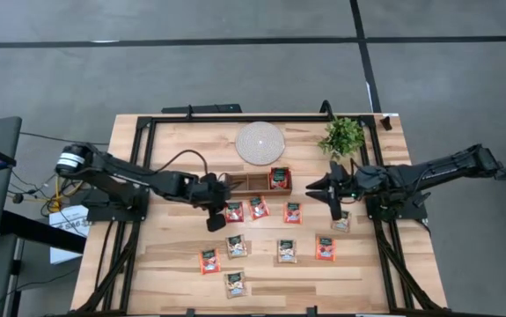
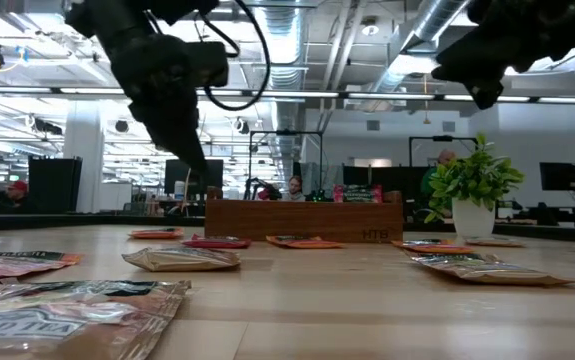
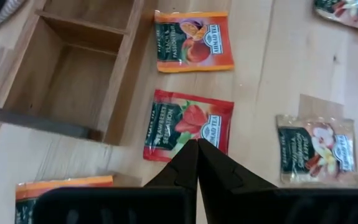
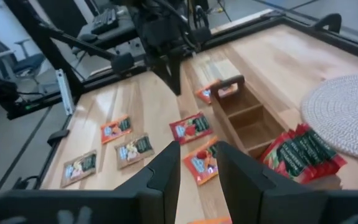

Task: Pick & Place Tea
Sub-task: Put the red tea bag into the right slot of the wooden organizer

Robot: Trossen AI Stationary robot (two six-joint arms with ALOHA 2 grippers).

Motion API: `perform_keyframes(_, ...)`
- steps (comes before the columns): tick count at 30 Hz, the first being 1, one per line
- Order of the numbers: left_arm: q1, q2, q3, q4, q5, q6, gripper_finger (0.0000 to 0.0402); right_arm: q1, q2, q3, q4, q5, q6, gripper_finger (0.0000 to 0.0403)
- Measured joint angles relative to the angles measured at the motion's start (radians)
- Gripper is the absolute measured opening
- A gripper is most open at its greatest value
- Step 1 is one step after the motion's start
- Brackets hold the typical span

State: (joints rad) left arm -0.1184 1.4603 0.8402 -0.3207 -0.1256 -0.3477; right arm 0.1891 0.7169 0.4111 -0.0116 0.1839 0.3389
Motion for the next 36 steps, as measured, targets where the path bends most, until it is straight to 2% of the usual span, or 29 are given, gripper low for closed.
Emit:
perform_keyframes(4, 0.0, 0.046, 0.027, -0.016, -0.002, 0.0, 0.0, 0.021, -0.069, -0.047, 0.005, 0.003, 0.001, 0.0098)
perform_keyframes(9, -0.001, 0.1, 0.066, -0.028, -0.002, 0.02, 0.0, 0.034, -0.16, -0.129, 0.113, 0.033, 0.0, 0.0098)
perform_keyframes(14, -0.007, 0.152, 0.099, -0.032, -0.013, 0.048, 0.0, 0.033, -0.235, -0.179, 0.117, 0.034, 0.046, 0.0098)
perform_keyframes(22, -0.008, 0.197, 0.1, -0.069, -0.006, 0.021, 0.0, 0.04, -0.246, -0.18, 0.116, 0.029, 0.049, 0.0098)
perform_keyframes(36, -0.022, 0.254, 0.1, 0.04, -0.008, 0.019, 0.0, 0.04, -0.246, -0.18, 0.109, 0.028, 0.046, 0.0098)
